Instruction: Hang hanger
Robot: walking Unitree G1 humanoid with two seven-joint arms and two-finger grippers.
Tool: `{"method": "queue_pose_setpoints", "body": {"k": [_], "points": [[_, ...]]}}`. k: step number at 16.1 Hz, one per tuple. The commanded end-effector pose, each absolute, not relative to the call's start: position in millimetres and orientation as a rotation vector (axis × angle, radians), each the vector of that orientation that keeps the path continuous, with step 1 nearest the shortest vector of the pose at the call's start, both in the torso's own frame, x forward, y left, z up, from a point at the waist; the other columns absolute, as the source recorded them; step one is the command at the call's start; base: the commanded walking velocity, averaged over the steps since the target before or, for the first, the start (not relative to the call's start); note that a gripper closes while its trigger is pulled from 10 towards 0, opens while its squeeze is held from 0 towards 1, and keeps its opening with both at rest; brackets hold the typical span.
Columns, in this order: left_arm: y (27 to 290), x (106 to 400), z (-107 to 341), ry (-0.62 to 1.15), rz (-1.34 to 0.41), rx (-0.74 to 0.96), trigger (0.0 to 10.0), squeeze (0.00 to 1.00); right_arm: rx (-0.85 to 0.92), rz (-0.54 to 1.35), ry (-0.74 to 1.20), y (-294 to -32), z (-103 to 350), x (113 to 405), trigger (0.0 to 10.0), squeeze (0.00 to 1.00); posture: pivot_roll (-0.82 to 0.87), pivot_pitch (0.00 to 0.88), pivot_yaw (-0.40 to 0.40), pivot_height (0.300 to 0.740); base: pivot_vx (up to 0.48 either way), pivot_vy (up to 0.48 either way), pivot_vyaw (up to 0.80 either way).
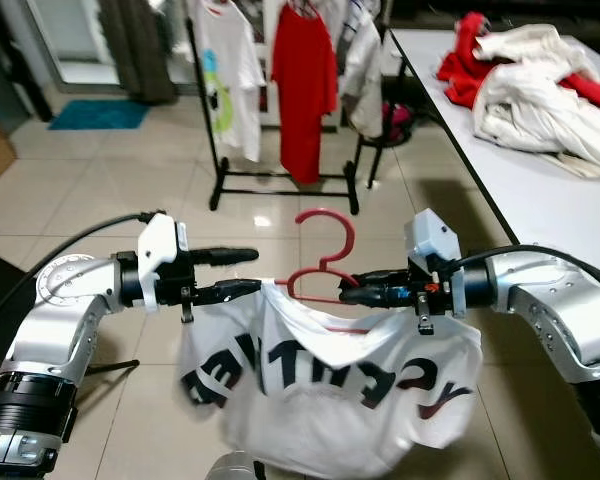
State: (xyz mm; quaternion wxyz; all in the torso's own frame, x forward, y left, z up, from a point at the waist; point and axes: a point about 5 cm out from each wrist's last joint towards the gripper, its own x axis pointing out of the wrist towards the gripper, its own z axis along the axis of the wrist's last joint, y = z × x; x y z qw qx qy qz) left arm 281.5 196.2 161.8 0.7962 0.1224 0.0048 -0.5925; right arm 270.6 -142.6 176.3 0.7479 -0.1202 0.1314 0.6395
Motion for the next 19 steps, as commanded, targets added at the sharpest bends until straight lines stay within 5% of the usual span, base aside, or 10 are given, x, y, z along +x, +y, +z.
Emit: {"method": "queue_pose_setpoints", "body": {"k": [1, 4, 7, 10, 11, 16, 17, 18, 19], "points": [[200, 281, 170, -0.005, -1.266, 0.267, 10.0, 1.0, -0.272, 1.402, 0.281, -141, 177, 270, 0.0, 0.0, 0.08, 0.049, 0.008, 0.74, 0.0, 0.0, 0.0], [199, 279, 171, 0.005, -1.284, 0.269, 10.0, 1.0, -0.282, 1.389, 0.294, -143, 173, 269, 0.0, 0.0, 0.07, 0.049, 0.012, 0.74, 0.0, 0.0, 0.0], [200, 298, 195, -0.133, -1.093, 0.171, 10.0, 1.0, -0.252, 1.25, 0.279, -147, 157, 271, 0.0, 0.0, 0.07, 0.049, 0.008, 0.74, 0.0, 0.0, 0.0], [201, 310, 201, -0.084, -0.935, 0.136, 10.0, 0.98, -0.188, 1.067, 0.239, -143, 145, 274, 0.0, 0.0, 0.07, 0.054, 0.015, 0.74, 0.0, 0.0, 0.0], [200, 310, 196, -0.055, -0.875, 0.148, 10.0, 0.05, -0.164, 0.919, 0.246, -143, 134, 277, 0.0, 0.0, 0.07, 0.061, 0.014, 0.74, 0.0, 0.0, 0.0], [201, 296, 148, 0.06, -0.527, 0.205, 10.0, 0.0, -0.016, 0.399, 0.243, -145, 108, 275, 0.0, 0.0, 0.06, 0.118, 0.013, 0.74, 0.0, 0.0, 0.0], [198, 287, 133, 0.088, -0.432, 0.19, 10.0, 0.0, 0.004, 0.229, 0.267, -150, 99, 270, 3.9, 0.0, 0.05, 0.134, 0.018, 0.74, 0.0, 0.0, 0.0], [194, 279, 125, 0.09, -0.371, 0.135, 10.0, 0.0, 0.002, 0.11, 0.297, -154, 92, 263, 10.0, 0.0, 0.05, 0.134, 0.022, 0.74, 0.0, 0.0, 0.0], [192, 277, 124, 0.089, -0.358, 0.118, 10.0, 0.0, 0.005, 0.084, 0.306, -155, 90, 261, 10.0, 0.0, 0.05, 0.134, 0.022, 0.74, 0.0, 0.0, 0.0]]}}
